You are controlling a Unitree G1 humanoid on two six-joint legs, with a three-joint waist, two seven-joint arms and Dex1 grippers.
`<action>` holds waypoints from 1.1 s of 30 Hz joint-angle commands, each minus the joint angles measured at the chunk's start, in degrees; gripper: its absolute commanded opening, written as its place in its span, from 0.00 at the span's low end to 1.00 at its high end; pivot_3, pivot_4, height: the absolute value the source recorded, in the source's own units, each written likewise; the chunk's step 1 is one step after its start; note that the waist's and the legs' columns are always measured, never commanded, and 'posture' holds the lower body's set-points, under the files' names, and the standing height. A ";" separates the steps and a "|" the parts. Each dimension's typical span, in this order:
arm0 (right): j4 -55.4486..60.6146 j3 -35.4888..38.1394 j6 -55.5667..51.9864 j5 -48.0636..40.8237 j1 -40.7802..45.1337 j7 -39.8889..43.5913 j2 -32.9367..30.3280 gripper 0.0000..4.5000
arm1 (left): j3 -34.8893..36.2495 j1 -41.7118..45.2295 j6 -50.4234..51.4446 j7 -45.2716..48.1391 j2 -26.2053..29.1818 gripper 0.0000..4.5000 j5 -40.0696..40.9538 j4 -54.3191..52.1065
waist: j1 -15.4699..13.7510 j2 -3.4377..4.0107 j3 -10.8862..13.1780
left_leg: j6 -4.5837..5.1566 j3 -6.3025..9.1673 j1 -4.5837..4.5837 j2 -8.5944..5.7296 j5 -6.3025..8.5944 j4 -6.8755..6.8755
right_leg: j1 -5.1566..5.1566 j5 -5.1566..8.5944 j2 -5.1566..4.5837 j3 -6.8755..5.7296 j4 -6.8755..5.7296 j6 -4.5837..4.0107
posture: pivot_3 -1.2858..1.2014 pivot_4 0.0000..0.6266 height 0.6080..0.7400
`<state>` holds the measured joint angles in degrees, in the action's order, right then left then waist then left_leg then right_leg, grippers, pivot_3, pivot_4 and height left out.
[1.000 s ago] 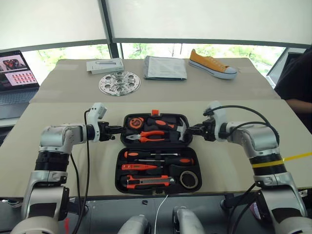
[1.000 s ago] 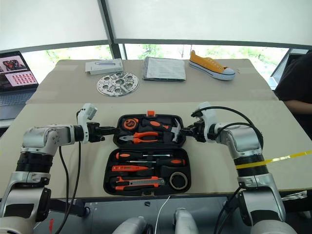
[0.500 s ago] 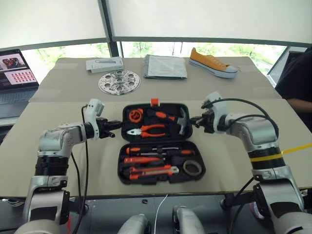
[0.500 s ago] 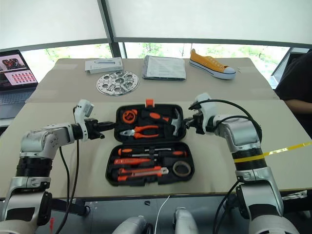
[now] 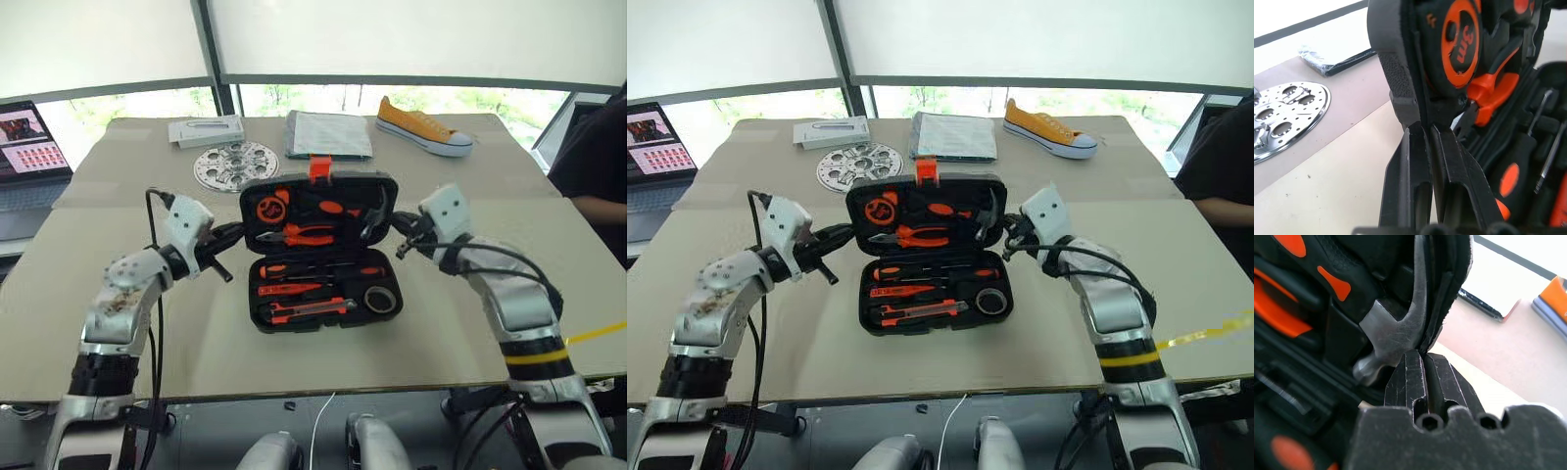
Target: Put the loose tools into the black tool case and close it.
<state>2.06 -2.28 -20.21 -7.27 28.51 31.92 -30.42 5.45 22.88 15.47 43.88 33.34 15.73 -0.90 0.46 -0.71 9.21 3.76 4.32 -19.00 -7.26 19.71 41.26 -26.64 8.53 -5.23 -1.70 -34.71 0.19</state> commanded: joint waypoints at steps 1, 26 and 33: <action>3.84 0.86 1.59 0.66 -5.02 0.89 -1.50 0.01 | 1.13 -2.34 0.14 -1.20 0.54 0.00 0.01 -3.48 | -0.21 0.00 0.00 | -0.02 -0.01 0.18 0.05 0.01 -0.08 | 0.17 0.01 0.01 0.14 0.06 0.00 | 0.52 0.24 0.98; 34.49 19.15 -7.55 -22.14 -41.06 30.21 -24.07 0.75 | 8.10 -10.68 7.84 12.95 17.92 0.94 7.26 1.00 | -2.05 -0.09 0.03 | -0.45 -0.03 0.72 0.43 0.41 -0.60 | 0.52 0.06 0.79 0.81 0.64 0.03 | 0.52 0.24 0.98; 31.85 5.69 -1.37 -13.32 -34.53 29.48 -22.79 0.21 | -8.02 11.88 -6.89 17.08 8.81 0.40 -5.20 22.82 | -2.35 -0.14 -0.01 | -0.44 -0.09 0.71 0.27 0.41 -0.49 | 0.42 -0.08 0.72 0.85 0.61 -0.02 | 0.52 0.24 0.98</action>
<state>34.16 6.41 -24.12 -22.80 -8.29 61.45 -53.69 1.01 30.60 13.74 59.54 44.27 14.01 17.27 -1.89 -0.85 9.20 3.32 4.23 -18.31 -6.99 20.12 40.80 -26.23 8.45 -4.49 -0.89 -34.10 0.17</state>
